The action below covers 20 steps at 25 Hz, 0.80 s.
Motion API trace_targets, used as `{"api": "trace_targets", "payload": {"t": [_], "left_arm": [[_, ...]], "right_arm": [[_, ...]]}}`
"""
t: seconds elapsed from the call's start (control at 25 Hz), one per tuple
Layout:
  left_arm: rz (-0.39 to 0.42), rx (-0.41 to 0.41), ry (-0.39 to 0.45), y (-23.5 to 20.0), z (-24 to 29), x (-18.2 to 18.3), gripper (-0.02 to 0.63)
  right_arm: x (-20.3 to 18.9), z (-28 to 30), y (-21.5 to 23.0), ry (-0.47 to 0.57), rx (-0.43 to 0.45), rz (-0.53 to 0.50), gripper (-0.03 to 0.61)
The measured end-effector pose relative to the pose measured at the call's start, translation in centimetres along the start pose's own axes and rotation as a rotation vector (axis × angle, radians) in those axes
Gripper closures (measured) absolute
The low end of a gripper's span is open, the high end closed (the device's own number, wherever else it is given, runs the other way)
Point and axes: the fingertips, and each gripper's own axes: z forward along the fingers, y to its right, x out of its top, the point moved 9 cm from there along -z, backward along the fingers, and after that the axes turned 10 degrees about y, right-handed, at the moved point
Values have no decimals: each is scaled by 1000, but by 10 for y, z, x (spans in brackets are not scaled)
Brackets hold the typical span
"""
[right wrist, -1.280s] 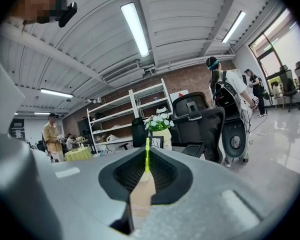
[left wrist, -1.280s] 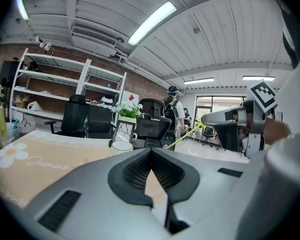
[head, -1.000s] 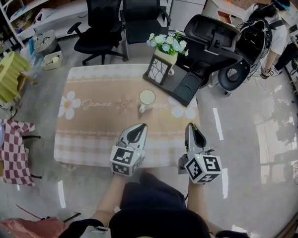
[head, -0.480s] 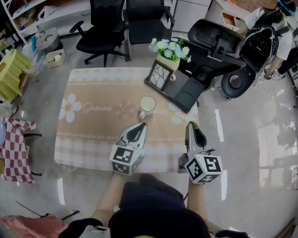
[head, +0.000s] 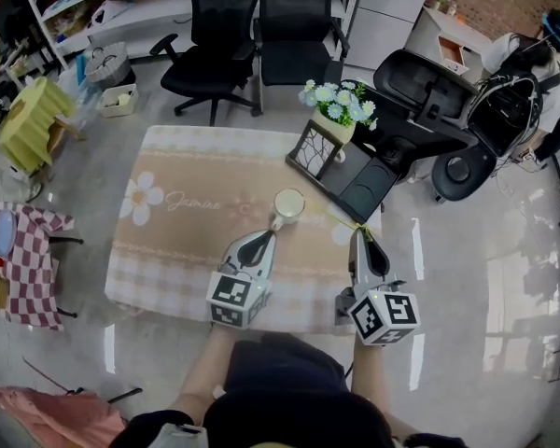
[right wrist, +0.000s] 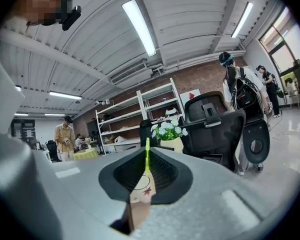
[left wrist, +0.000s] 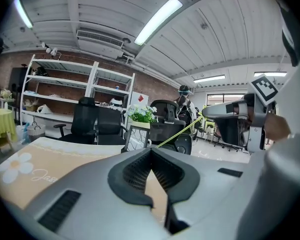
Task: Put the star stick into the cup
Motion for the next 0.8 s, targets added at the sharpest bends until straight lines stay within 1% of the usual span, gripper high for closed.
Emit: {"api": "trace_targets", "payload": {"t": [0.16, 0.32, 0.52, 0.64, 0.8], "left_arm": [[-6, 23, -5, -7, 3, -6, 604], [-15, 22, -9, -12, 9, -14, 604], [-4, 31, -17, -15, 18, -15, 604], [12, 54, -10, -19, 21, -16, 604], [-5, 72, -32, -26, 20, -27, 604]], "right_arm": [[-8, 9, 0, -12, 22, 5, 558], [-12, 19, 3, -22, 32, 4, 558], [-16, 31, 7, -35, 51, 5, 558], [-22, 39, 9, -44, 65, 5, 558], [-29, 46, 11, -58, 76, 3, 558]]}}
